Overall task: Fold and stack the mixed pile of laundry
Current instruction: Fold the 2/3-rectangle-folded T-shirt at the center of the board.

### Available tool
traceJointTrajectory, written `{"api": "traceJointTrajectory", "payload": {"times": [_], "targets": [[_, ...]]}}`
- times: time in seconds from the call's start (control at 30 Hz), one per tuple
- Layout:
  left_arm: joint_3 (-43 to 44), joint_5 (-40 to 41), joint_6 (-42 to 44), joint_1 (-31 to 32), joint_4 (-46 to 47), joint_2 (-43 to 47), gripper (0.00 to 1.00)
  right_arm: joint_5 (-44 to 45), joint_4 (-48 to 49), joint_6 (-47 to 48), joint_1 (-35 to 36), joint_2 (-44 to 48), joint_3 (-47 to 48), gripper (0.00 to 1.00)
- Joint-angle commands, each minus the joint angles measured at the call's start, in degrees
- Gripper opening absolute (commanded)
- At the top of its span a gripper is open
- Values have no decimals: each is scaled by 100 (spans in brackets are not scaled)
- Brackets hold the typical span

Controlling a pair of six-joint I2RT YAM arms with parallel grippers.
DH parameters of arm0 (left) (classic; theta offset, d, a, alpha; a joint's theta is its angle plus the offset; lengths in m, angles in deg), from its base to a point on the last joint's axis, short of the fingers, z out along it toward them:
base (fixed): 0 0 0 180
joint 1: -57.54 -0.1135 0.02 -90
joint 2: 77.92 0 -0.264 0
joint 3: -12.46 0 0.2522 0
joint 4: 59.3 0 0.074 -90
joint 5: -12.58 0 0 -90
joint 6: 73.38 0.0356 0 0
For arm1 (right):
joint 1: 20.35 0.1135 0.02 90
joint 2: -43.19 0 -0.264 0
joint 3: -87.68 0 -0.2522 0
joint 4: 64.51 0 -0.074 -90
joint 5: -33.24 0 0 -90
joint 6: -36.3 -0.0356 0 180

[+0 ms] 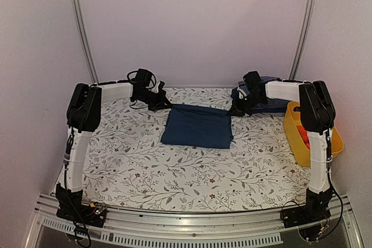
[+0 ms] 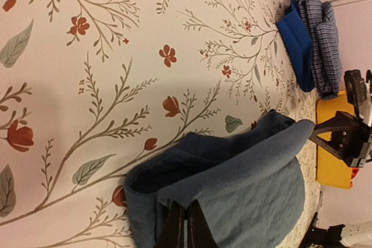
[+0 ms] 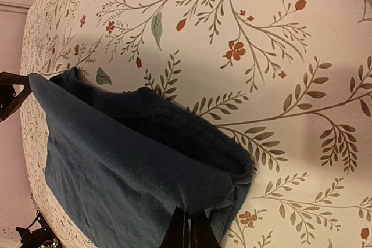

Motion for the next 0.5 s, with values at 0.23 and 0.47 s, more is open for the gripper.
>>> {"api": "traceJointTrajectory", "payload": {"times": [0.23, 0.47], "targets": [[-276, 682, -224, -338, 40, 233, 27, 533, 104, 36, -170, -262, 384, 46], [-786, 1194, -133, -768, 3, 980, 50, 940, -319, 298, -604, 411, 435, 67]]}}
